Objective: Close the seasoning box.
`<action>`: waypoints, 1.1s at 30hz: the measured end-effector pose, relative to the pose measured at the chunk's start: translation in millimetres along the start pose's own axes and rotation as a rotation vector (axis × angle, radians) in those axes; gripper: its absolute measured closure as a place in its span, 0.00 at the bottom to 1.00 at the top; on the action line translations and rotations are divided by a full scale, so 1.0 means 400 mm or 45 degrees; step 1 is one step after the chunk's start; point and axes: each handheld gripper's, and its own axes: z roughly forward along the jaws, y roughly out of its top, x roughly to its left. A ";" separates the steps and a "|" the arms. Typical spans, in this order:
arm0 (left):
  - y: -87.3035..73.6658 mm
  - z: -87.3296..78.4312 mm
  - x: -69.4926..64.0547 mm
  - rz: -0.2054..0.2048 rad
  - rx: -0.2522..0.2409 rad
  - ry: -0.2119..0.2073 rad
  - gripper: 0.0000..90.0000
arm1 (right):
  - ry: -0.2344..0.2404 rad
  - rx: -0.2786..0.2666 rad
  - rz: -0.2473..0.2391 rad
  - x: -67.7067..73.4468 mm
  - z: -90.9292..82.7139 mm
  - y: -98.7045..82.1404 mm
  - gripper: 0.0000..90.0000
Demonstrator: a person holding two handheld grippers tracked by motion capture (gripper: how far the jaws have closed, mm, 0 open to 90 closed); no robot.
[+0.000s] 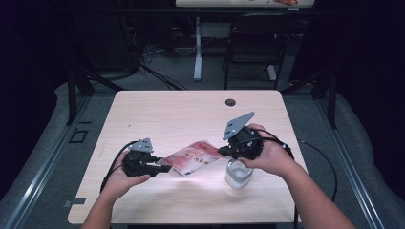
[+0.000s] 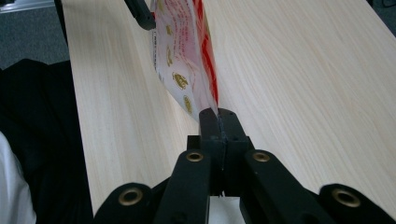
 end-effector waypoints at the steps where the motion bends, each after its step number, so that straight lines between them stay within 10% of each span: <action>1: -0.003 0.001 0.001 -0.005 -0.003 0.000 0.73 | 0.000 0.000 0.000 0.000 0.000 0.000 1.00; 16: -0.012 -0.015 0.003 -0.002 -0.073 0.063 0.69 | -0.032 0.105 -0.068 0.005 0.044 0.044 1.00; 33: -0.005 0.006 -0.006 0.036 -0.030 0.098 0.70 | -0.028 0.066 -0.072 0.011 0.054 0.063 1.00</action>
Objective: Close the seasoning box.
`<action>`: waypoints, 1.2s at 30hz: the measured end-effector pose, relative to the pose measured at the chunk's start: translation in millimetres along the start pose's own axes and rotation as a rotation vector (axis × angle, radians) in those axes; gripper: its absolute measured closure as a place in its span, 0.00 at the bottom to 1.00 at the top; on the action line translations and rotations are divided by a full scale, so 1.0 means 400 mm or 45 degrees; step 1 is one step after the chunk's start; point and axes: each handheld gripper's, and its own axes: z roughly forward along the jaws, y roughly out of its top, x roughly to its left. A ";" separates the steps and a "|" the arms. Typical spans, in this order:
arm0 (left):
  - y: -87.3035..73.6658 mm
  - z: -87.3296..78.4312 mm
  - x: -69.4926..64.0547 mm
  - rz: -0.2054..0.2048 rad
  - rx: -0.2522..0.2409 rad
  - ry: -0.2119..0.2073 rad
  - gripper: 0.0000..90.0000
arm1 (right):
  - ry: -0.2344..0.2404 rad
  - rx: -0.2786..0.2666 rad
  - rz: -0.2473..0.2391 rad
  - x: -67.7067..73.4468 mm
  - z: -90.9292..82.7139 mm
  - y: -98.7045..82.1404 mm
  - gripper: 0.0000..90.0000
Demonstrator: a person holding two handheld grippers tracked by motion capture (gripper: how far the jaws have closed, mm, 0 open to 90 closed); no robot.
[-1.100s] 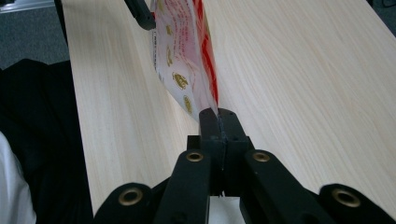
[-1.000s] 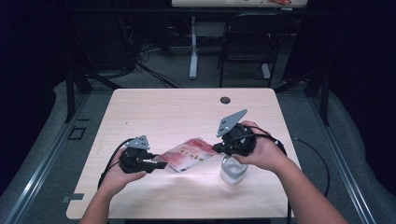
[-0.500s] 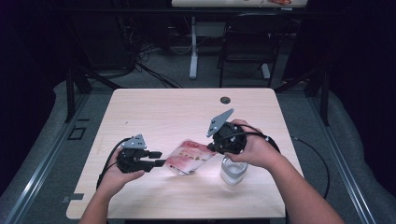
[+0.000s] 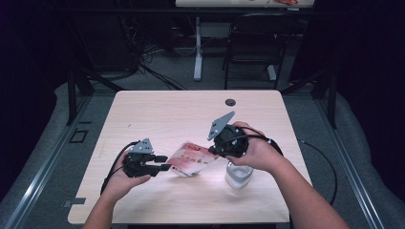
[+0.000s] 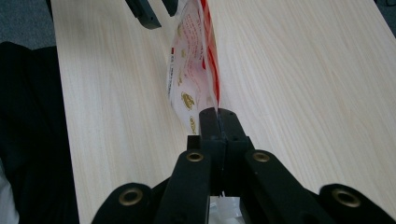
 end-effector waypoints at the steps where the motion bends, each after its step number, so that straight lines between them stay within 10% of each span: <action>1: 0.001 0.000 0.000 0.000 0.000 -0.001 0.70 | 0.000 0.000 0.000 0.000 0.000 0.000 1.00; 25: 0.006 -0.002 -0.008 0.012 -0.028 0.002 0.68 | 0.033 -0.061 -0.033 0.016 0.025 0.051 0.98; 36: 0.003 -0.008 -0.010 0.008 -0.039 -0.002 0.65 | 0.094 -0.190 0.034 0.011 0.038 0.068 0.78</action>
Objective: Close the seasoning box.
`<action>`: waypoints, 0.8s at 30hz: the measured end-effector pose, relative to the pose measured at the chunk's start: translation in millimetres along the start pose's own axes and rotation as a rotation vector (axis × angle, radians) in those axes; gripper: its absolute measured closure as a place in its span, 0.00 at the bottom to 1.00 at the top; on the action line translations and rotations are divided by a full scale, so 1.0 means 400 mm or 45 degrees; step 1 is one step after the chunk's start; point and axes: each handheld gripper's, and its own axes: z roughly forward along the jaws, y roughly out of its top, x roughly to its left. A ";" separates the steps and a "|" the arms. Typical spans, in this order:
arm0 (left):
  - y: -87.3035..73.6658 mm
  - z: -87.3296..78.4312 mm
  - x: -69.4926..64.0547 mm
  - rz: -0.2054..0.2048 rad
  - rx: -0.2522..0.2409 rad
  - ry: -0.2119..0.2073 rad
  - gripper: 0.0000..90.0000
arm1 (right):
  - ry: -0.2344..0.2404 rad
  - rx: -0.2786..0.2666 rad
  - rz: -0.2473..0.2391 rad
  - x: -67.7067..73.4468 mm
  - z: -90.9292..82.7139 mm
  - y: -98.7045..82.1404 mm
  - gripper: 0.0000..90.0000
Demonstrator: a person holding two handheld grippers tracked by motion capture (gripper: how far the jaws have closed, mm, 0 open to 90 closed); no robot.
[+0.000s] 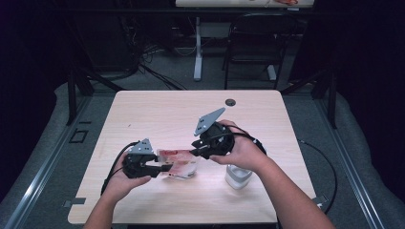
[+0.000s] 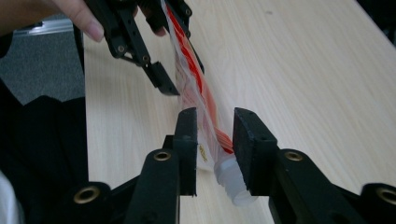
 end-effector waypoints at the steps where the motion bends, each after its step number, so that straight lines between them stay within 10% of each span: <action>1: 0.000 -0.001 0.000 0.001 -0.002 0.004 0.65 | 0.000 0.000 0.000 0.000 0.000 0.000 0.78; 24: -0.017 -0.026 0.013 -0.045 -0.043 0.029 0.55 | -0.071 -0.119 -0.002 0.014 -0.025 0.024 0.58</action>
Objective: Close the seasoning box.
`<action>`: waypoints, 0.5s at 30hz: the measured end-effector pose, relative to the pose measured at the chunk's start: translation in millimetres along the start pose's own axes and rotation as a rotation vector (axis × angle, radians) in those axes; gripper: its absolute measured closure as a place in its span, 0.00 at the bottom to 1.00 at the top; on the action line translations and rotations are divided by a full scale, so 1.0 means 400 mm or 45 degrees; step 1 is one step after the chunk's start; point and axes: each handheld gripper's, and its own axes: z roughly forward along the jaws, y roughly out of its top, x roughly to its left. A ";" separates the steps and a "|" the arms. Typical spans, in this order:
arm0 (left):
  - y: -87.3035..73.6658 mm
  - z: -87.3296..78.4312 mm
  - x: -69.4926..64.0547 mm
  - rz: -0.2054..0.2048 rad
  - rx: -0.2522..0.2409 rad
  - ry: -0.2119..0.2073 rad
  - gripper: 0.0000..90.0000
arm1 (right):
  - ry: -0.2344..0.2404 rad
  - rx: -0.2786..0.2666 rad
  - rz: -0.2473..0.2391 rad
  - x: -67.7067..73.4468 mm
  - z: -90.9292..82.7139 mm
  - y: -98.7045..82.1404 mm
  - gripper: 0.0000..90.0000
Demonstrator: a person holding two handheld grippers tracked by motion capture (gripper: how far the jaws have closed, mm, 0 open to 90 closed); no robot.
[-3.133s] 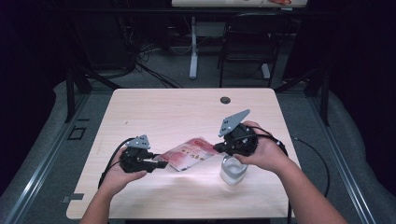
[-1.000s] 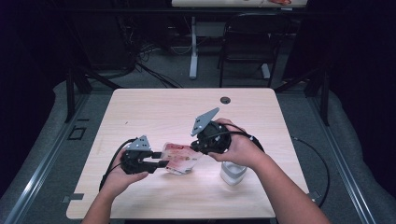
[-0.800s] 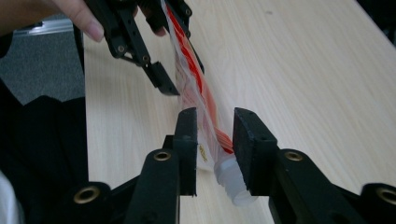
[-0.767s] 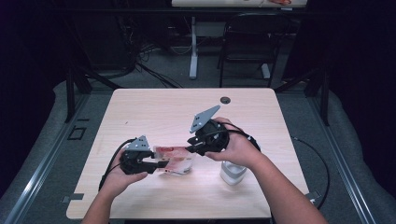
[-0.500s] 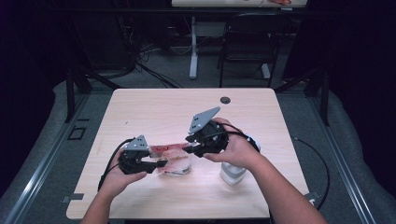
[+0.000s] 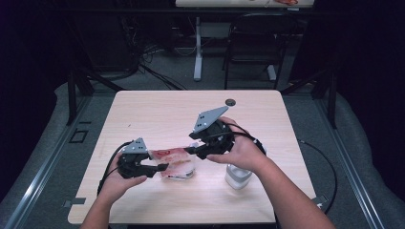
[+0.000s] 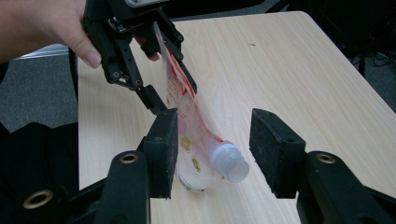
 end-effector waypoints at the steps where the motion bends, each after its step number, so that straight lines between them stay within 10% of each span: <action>1: 0.000 -0.001 0.000 -0.002 -0.001 -0.002 0.55 | -0.001 -0.004 0.003 -0.001 -0.002 -0.001 0.58; 15: 0.002 -0.029 -0.006 -0.001 -0.011 0.024 0.55 | -0.073 -0.063 0.072 -0.013 -0.045 -0.023 0.54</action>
